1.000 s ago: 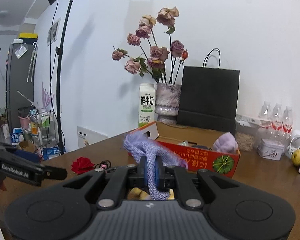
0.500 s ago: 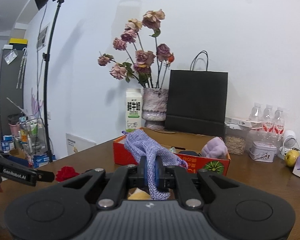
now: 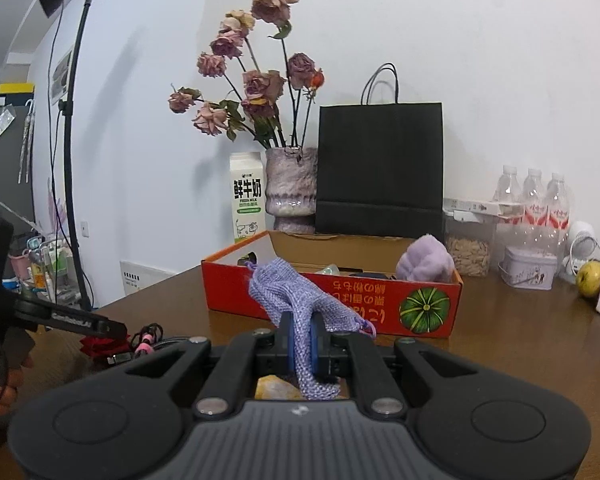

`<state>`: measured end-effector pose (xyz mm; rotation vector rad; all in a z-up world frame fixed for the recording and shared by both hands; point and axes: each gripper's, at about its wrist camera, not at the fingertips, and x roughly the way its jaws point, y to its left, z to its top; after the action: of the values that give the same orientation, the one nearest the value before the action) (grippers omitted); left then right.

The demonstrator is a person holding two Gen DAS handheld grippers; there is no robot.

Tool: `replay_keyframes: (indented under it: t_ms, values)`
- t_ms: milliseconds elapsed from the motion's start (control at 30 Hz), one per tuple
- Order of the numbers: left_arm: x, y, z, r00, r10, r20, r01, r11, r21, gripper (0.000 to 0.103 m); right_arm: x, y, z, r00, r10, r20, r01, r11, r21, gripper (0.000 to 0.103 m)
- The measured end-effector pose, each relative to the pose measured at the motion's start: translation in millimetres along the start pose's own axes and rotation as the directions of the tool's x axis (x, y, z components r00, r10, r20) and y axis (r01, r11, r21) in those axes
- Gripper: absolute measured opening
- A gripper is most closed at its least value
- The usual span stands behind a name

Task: Organize objects
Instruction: 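Grasp the red rose with the left gripper while the right gripper holds the purple cloth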

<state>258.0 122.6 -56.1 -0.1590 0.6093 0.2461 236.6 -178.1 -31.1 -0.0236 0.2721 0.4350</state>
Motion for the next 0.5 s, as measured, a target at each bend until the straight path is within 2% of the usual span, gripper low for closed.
replay_keyframes:
  t_ms: [67, 200, 300, 500]
  values:
    - [1.0, -1.5, 0.3, 1.0, 0.001, 0.009, -0.001, 1.0, -0.01, 0.086, -1.8, 0.2, -0.4, 1.0, 0.0, 0.007, 0.0, 1.0, -0.002, 0.007]
    - [7.2, -2.2, -0.6, 0.999, -0.031, -0.022, 0.03, 0.999, -0.033, 0.047, -4.2, 3.9, -0.7, 1.0, -0.003, 0.024, 0.003, 1.0, -0.019, 0.007]
    - [4.1, -2.9, -2.3, 0.999, -0.044, -0.009, 0.043, 0.999, -0.026, 0.041, -5.5, 4.7, -0.6, 1.0, -0.005, 0.03, 0.006, 1.0, -0.022, 0.007]
    - [-8.0, -3.5, -7.7, 0.999, -0.028, 0.038, 0.029, 0.999, -0.021, 0.036, -7.4, 5.3, -2.1, 0.999, -0.019, 0.04, 0.021, 0.999, -0.031, 0.007]
